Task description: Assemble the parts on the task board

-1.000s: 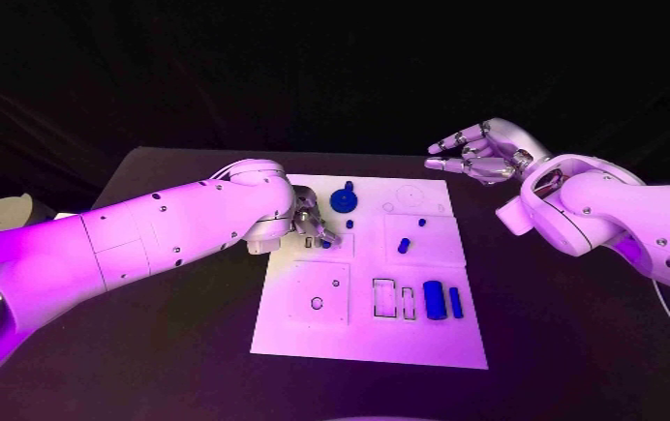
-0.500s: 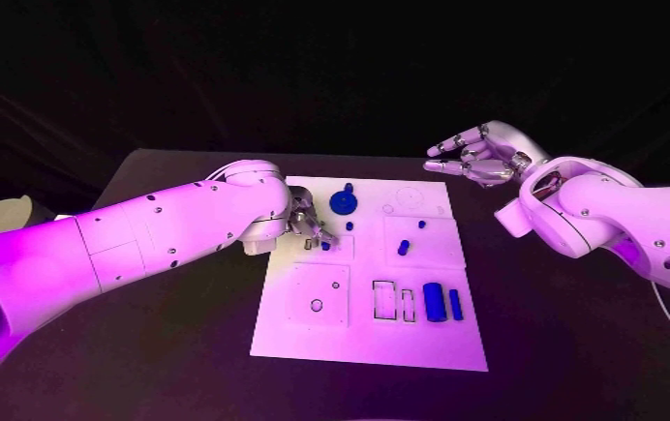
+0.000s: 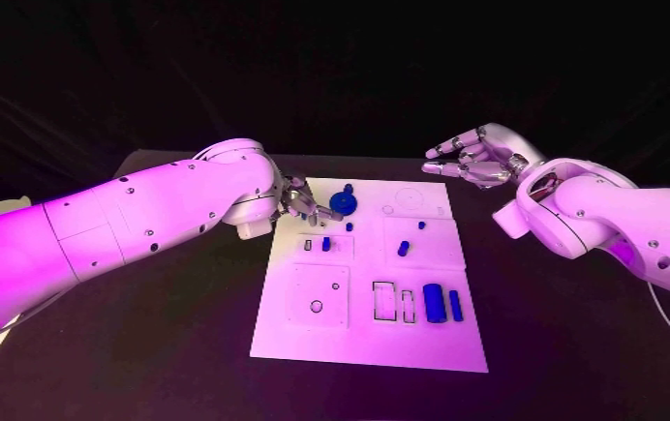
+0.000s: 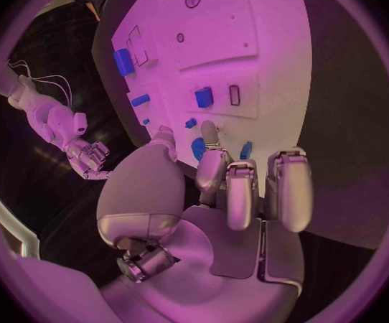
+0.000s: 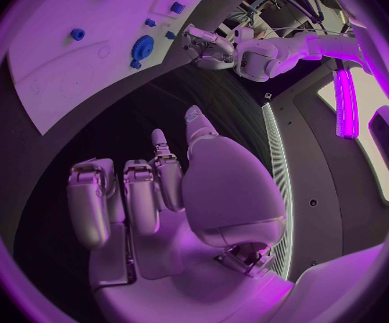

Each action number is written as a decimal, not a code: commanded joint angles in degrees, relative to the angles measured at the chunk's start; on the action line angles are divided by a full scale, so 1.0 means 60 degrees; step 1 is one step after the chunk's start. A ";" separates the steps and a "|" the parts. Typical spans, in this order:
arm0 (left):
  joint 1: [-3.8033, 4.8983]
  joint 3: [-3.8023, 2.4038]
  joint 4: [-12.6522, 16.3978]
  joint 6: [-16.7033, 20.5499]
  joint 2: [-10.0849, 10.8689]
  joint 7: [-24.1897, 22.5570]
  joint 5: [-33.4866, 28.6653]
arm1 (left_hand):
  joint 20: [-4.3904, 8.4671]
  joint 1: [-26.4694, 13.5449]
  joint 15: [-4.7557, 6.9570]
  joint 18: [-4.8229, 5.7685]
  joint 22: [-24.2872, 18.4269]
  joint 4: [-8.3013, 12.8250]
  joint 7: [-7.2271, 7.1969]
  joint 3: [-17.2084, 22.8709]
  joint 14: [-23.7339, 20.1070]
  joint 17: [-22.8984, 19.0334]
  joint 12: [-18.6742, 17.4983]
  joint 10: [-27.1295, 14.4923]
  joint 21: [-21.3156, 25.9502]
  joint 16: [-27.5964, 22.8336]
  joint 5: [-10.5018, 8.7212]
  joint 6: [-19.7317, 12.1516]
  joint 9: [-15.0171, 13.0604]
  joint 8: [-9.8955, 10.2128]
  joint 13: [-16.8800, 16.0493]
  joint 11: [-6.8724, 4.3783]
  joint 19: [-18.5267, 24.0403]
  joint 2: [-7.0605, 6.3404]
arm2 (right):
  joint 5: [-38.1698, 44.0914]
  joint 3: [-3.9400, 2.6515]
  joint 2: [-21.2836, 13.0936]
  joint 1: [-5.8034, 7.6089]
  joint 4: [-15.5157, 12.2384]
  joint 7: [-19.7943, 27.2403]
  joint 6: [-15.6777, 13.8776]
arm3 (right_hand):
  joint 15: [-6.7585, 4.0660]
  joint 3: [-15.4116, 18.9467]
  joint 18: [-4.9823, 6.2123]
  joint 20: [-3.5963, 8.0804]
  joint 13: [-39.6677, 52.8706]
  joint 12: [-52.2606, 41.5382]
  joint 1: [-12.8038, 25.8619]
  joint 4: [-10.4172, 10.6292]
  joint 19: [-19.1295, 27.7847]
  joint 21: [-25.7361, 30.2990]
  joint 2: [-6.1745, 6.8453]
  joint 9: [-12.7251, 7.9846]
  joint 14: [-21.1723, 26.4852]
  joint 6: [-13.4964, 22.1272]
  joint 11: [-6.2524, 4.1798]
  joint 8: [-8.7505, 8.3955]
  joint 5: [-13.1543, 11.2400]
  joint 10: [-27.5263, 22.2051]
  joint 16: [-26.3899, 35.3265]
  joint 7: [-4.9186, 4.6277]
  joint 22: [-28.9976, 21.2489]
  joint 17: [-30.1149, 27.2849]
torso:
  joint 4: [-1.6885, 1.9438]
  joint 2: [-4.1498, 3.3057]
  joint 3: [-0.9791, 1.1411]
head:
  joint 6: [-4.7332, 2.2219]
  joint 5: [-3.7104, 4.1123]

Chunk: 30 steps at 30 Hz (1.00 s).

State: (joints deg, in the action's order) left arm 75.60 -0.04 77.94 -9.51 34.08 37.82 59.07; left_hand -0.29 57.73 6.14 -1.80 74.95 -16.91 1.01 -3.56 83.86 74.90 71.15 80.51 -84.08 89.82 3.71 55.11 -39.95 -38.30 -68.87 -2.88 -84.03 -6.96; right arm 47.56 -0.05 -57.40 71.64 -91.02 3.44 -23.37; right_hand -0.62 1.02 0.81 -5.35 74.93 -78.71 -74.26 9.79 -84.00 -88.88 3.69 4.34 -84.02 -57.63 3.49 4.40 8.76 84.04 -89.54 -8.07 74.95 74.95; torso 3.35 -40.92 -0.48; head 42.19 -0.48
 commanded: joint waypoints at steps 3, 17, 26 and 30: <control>0.0210 -0.0058 -0.0301 -0.0154 0.0047 -0.0067 -0.0775 | -0.0080 0.0685 -0.0098 -0.0139 0.0681 0.0027 0.0103 0.0062 0.1024 0.2516 -0.0142 -0.0192 0.0143 0.0029 0.0167 -0.0289 0.0229 0.0304 0.0169 0.0098 -0.0093 0.0184 | 0.0011 0.0005 0.0051 -0.0050 0.0038 0.0045 0.0157 | -0.0045 0.0092 -0.0022 0.0019 0.1565 0.0020 0.0105 0.0026 -0.0736 0.0061 -0.0030 0.0012 -0.0949 -0.0008 -0.0045 -0.0030 0.0022 0.0217 0.0054 -0.0005 0.2069 0.2320 | 0.0015 0.0006 0.0009 | -0.0042 -0.0026; 0.0500 0.0036 -0.2788 -0.1316 -0.0971 -0.0347 -0.0548 | -0.0247 0.1215 -0.0271 -0.0132 0.0721 0.0017 0.0315 0.0559 0.1024 0.2516 -0.0194 -0.0273 0.0153 0.0029 0.0309 -0.0274 0.0998 0.1050 0.0291 0.0282 -0.0106 0.0167 | 0.0012 0.0007 0.0105 -0.0071 0.0066 0.0054 0.0168 | -0.0047 0.0144 -0.0022 0.0020 0.1569 0.0010 0.0089 0.0044 -0.0737 0.0060 -0.0076 0.0013 -0.0950 -0.0006 -0.0046 -0.0030 0.0101 0.0222 0.0052 -0.0003 0.2070 0.2324 | -0.0011 -0.0013 -0.0016 | -0.0165 -0.0099; 0.0495 0.0145 -0.3813 -0.1701 -0.1569 -0.0456 -0.0154 | -0.0256 0.1178 -0.0272 -0.0131 0.0735 0.0019 0.0308 0.0507 0.1024 0.2516 -0.0154 -0.0250 0.0146 0.0029 0.0305 -0.0191 0.1068 0.1083 0.0254 0.0280 -0.0112 0.0237 | 0.0012 0.0007 0.0131 -0.0075 0.0079 0.0044 0.0216 | -0.0047 0.0144 -0.0022 0.0020 0.1569 0.0010 0.0089 0.0044 -0.0737 0.0060 -0.0076 0.0013 -0.0950 -0.0006 -0.0046 -0.0030 0.0101 0.0222 0.0052 -0.0003 0.2070 0.2324 | 0.0009 -0.0028 -0.0027 | -0.0162 -0.0127; 0.0485 0.0187 -0.4054 -0.1801 -0.1724 -0.0478 -0.0033 | -0.0257 0.1183 -0.0271 -0.0131 0.0738 0.0023 0.0306 0.0504 0.1024 0.2516 -0.0153 -0.0249 0.0144 0.0029 0.0305 -0.0175 0.1081 0.1089 0.0256 0.0278 -0.0113 0.0258 | 0.0013 0.0007 0.0135 -0.0076 0.0073 0.0046 0.0218 | -0.0047 0.0144 -0.0022 0.0020 0.1569 0.0010 0.0089 0.0044 -0.0737 0.0060 -0.0076 0.0013 -0.0950 -0.0006 -0.0046 -0.0030 0.0101 0.0222 0.0052 -0.0003 0.2070 0.2324 | -0.0010 -0.0028 -0.0028 | -0.0128 -0.0161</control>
State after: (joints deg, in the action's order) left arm 78.48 1.09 53.87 -17.70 23.98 36.01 57.35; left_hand -1.42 65.19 4.81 -1.81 74.93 -16.75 2.87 -0.32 83.98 74.95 69.85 79.02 -83.21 89.82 5.71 53.55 -33.51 -32.11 -67.30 -1.55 -84.13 -5.67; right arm 47.51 0.00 -56.66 71.23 -90.52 3.42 -22.95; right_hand -0.62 1.57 0.81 -5.35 74.93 -78.71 -74.04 10.04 -84.00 -88.88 3.46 4.34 -84.02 -57.63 3.49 4.40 9.10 84.04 -89.54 -8.07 74.92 74.92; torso 3.34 -41.07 -0.64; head 41.28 -1.36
